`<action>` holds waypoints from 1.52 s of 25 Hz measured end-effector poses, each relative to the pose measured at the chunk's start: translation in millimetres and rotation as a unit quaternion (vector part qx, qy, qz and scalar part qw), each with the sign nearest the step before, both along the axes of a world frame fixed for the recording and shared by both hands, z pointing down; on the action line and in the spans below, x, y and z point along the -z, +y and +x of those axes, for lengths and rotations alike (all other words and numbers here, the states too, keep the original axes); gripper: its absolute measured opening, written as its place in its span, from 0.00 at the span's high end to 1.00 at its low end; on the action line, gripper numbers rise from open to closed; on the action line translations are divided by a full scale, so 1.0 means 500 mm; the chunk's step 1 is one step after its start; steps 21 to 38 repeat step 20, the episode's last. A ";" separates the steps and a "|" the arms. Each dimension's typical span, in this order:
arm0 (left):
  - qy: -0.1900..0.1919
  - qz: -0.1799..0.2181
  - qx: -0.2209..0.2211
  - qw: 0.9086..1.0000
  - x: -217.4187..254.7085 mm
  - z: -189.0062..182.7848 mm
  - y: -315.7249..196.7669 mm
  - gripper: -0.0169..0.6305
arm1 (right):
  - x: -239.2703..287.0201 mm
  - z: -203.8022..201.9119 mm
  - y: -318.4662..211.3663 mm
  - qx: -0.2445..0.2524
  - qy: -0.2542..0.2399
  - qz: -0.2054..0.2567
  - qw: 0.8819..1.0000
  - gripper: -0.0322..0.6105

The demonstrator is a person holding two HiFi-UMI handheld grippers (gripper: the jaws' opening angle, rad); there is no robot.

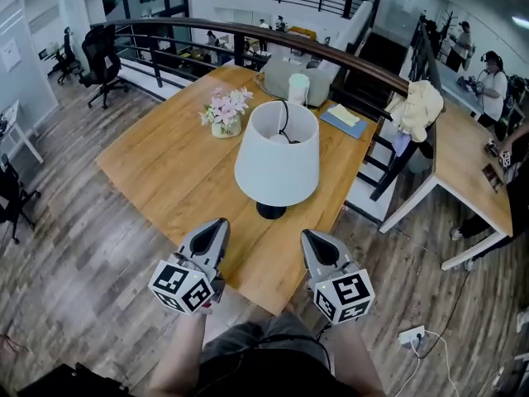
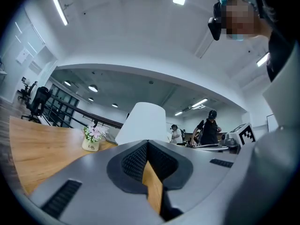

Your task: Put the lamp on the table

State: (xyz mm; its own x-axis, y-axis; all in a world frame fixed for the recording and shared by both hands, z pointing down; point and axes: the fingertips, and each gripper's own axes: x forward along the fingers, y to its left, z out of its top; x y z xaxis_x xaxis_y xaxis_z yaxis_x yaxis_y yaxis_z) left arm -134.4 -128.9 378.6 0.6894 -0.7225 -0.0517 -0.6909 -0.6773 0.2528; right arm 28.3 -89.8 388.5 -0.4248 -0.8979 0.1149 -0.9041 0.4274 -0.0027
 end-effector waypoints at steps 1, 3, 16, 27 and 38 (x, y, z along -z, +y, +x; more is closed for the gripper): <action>0.006 0.001 0.000 1.000 0.008 0.000 0.001 0.98 | 0.005 -0.002 0.001 0.000 0.005 0.002 1.000 0.94; 0.016 0.000 -0.004 1.000 0.018 0.006 0.005 0.98 | 0.012 -0.004 0.005 0.001 0.012 0.003 1.000 0.94; 0.026 -0.017 0.002 1.000 0.026 0.000 0.032 0.98 | 0.039 -0.022 0.025 0.018 -0.015 0.013 1.000 0.94; 0.046 -0.039 0.020 0.998 0.019 -0.014 0.031 0.98 | 0.047 -0.030 0.031 0.026 -0.018 0.018 0.999 0.94; 0.046 -0.039 0.020 0.998 0.019 -0.014 0.031 0.98 | 0.047 -0.030 0.031 0.026 -0.018 0.018 0.999 0.94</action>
